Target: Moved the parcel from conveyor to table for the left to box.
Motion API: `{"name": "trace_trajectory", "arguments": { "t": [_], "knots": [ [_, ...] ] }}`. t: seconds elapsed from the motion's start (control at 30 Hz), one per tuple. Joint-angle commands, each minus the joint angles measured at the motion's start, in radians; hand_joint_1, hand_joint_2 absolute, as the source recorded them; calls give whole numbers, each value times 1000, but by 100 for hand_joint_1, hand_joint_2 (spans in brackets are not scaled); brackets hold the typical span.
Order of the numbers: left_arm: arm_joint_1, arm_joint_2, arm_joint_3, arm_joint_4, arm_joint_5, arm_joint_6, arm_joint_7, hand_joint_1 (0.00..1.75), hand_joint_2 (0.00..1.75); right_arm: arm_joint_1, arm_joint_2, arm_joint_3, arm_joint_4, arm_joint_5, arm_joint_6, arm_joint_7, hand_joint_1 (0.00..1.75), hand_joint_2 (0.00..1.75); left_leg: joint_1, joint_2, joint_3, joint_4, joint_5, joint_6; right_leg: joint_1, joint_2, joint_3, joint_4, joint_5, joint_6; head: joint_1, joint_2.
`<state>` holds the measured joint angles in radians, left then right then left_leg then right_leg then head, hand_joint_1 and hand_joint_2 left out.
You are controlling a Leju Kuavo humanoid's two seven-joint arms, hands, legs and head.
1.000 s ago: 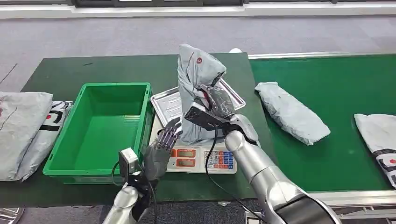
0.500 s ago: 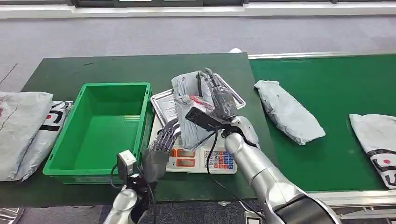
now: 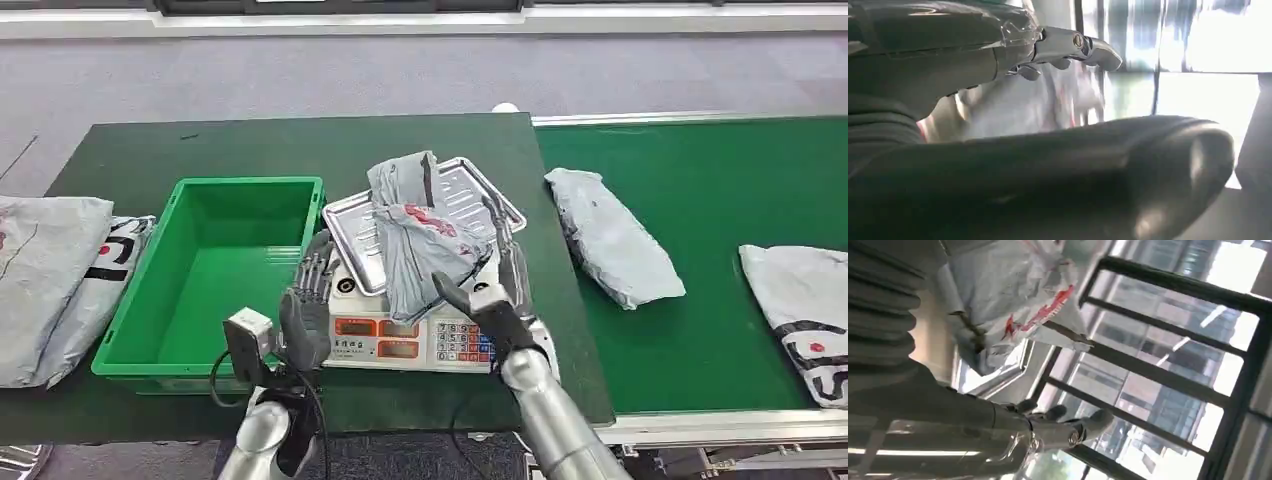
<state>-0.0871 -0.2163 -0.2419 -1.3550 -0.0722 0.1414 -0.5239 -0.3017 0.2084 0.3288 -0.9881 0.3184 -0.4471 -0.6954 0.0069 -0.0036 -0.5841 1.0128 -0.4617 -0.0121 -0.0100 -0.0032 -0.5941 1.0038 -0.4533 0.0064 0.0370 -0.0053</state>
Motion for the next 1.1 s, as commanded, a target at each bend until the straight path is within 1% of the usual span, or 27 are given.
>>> {"name": "trace_trajectory", "arguments": {
  "t": [0.03,0.07,0.13,0.33,0.37,0.4,0.43,0.47,0.5,0.53,0.57,0.6,0.67,0.73,0.87,0.9,0.97,1.1],
  "knots": [
    [-52,28,-91,-2,-87,132,58,0,0,278,-85,-44,-587,4,70,-3,0,175,0,-8,-2,0,0,1,0,-8,2,-1,-3,0,0,0],
    [-52,29,-91,-2,-86,133,59,0,0,271,-83,-45,-577,7,73,-3,0,175,0,-3,-2,0,0,1,0,-4,0,0,-2,0,0,0],
    [-50,29,-91,-1,-85,134,59,0,0,264,-80,-45,-569,8,73,-3,0,175,0,0,-1,-1,-1,1,0,-2,0,-1,-1,0,0,0],
    [-50,29,-91,-1,-85,134,59,0,0,264,-80,-45,-569,8,73,-3,0,175,0,1,0,-1,-1,1,0,0,0,-2,0,0,0,0],
    [-163,111,-217,122,-211,91,185,0,0,255,-62,-39,-695,26,-53,-3,0,175,0,1,0,-1,-1,1,-1,0,0,-1,0,-1,0,0],
    [-323,21,-231,314,-529,51,329,0,0,359,-59,-30,-1049,76,-251,-3,0,175,0,2,0,-1,-1,1,-1,1,-1,-1,0,-1,0,0],
    [-412,-22,-227,457,-567,75,329,0,175,390,-51,-27,-1102,102,-251,-3,0,175,-1,-10,-7,2,1,1,-1,-11,-3,3,-3,-1,0,0],
    [-502,-65,-235,619,-610,79,319,0,175,395,-51,-13,-1135,131,-251,-3,0,175,-1,-15,-8,4,2,1,-1,-16,-5,4,-3,0,0,0],
    [-554,-93,-236,721,-632,78,302,0,175,377,-43,-8,-1147,164,-251,-3,0,175,-2,-15,-5,5,3,2,-2,-16,-5,3,-3,1,0,0],
    [-579,-108,-243,772,-654,93,298,0,175,352,-36,-4,-1157,185,-251,-3,0,175,-2,-21,-8,5,5,4,-1,-23,-3,2,-3,1,0,0],
    [-599,-125,-253,824,-679,92,296,0,175,322,-30,1,-1160,222,-251,-3,0,175,-2,-19,-10,3,6,5,-1,-21,-4,0,-2,3,0,0],
    [-604,-132,-257,840,-685,85,299,0,175,309,-26,2,-1159,241,-251,-3,0,175,-2,-21,-10,3,7,4,0,-22,-2,-1,-1,3,0,0],
    [-605,-133,-295,862,-701,73,313,0,175,278,-26,13,-1128,238,-251,-3,0,175,-3,-6,-7,3,4,4,-3,-8,-5,2,3,1,0,0],
    [-607,-133,-313,871,-702,64,320,0,175,264,-24,14,-1107,228,-251,-3,0,175,-3,-1,-7,3,5,4,-3,-3,-4,0,5,2,0,0],
    [-607,-133,-313,871,-702,64,320,0,175,264,-24,14,-1107,228,-251,-3,0,175,-3,0,-6,2,5,4,-4,-2,-5,0,6,2,0,0],
    [-620,-133,-375,893,-734,35,334,0,175,237,-31,18,-1075,178,-251,-3,0,175,-4,0,-6,2,5,4,-4,-1,-5,0,6,3,0,0],
    [-637,-133,-439,915,-706,38,364,0,175,215,-47,35,-1022,100,-251,-3,0,175,-3,1,-6,2,5,4,-4,0,-5,0,6,3,0,0],
    [-655,-133,-527,933,-700,29,378,0,175,173,-48,13,-994,77,-251,-3,0,175,-3,1,-5,1,6,5,-3,0,-4,-1,7,3,0,0]
  ]
}}
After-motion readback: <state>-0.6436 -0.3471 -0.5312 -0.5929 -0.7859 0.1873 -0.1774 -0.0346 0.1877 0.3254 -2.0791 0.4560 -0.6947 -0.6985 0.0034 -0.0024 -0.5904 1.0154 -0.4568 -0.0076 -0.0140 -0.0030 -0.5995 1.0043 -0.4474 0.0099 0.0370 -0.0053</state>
